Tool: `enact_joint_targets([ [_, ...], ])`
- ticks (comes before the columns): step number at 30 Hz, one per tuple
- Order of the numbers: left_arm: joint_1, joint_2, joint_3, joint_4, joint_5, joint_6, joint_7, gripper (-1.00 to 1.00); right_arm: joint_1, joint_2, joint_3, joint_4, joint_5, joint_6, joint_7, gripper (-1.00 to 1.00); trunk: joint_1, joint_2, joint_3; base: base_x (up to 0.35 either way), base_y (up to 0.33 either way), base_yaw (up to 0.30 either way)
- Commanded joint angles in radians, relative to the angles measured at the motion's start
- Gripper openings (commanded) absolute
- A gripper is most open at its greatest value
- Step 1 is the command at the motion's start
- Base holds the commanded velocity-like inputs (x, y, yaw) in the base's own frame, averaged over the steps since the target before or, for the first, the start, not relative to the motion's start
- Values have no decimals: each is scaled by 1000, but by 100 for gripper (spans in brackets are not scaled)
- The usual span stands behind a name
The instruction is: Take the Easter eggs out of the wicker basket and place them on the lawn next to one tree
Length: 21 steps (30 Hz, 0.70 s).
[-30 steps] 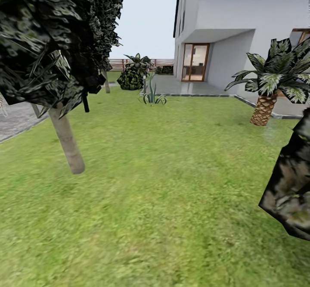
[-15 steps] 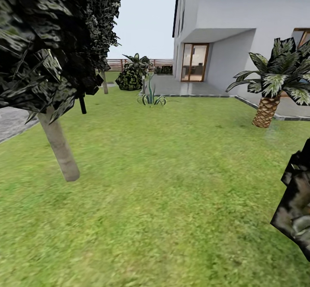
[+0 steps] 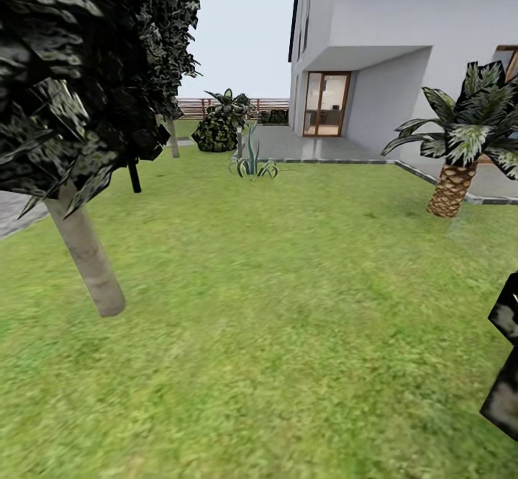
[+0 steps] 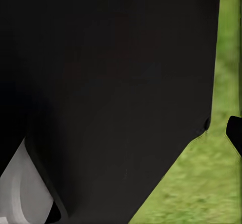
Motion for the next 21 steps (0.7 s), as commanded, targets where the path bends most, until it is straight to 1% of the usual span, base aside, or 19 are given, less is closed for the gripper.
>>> enact_joint_targets([
  [1, -1, 0, -5, 1, -5, -4, 0, 100, 0, -1, -7, 0, -5, -5, 0, 100, 1, 0, -1, 337, 0, 0],
  [9, 0, 0, -5, 1, -5, -4, 0, 100, 0, -9, -7, -8, -1, -4, -1, 100, 1, 0, -1, 337, 0, 0],
  [21, 0, 1, -5, 1, -5, -5, 0, 100, 0, -4, -5, -9, -2, -4, -1, 100, 1, 0, -1, 337, 0, 0],
])
